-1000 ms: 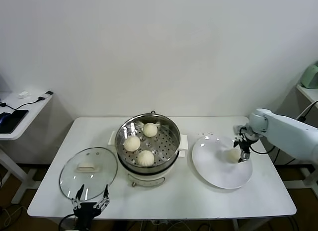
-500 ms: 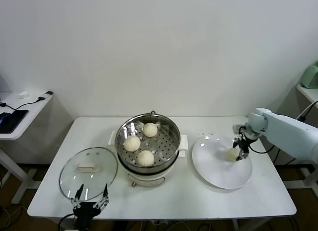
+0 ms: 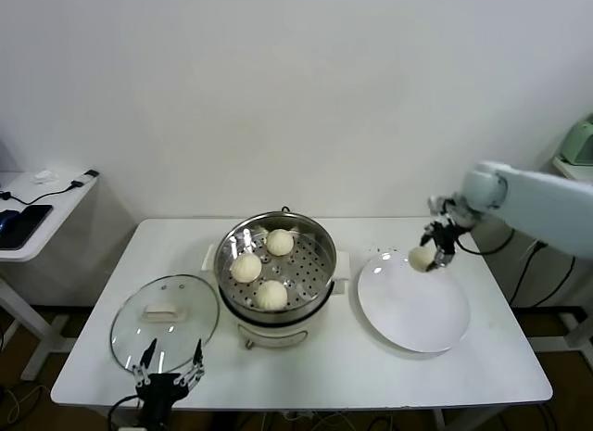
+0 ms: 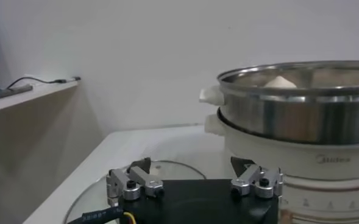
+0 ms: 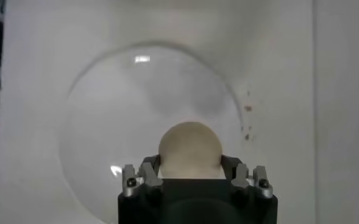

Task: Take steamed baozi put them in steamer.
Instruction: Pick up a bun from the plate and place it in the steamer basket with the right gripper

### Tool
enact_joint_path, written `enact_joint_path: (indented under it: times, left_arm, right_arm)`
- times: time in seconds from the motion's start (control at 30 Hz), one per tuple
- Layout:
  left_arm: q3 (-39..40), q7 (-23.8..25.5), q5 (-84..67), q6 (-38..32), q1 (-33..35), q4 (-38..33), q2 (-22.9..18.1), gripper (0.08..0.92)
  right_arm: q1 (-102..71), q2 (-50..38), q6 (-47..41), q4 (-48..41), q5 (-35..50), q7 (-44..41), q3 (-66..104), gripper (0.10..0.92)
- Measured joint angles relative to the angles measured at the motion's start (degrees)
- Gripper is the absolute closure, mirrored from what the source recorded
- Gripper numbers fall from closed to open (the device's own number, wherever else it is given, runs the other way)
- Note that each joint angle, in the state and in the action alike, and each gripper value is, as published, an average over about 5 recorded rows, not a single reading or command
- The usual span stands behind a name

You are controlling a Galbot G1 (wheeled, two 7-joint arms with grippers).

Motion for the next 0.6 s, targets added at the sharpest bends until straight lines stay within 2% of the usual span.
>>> enact_joint_path:
  times: [0.3, 0.6]
  left_arm:
    - [0.6, 0.1, -0.1, 0.3, -0.4, -1.1, 0.3, 0.177]
    - [0.4, 0.2, -0.7, 0.3, -0.5, -1.3, 0.7, 0.177]
  right_arm:
    - [13.9, 7.0, -4.4, 12.6, 14.6, 4.0, -5.7, 0.364]
    - [14.8, 16.4, -10.3, 16.5, 22.8, 10.5, -5.1, 0.364]
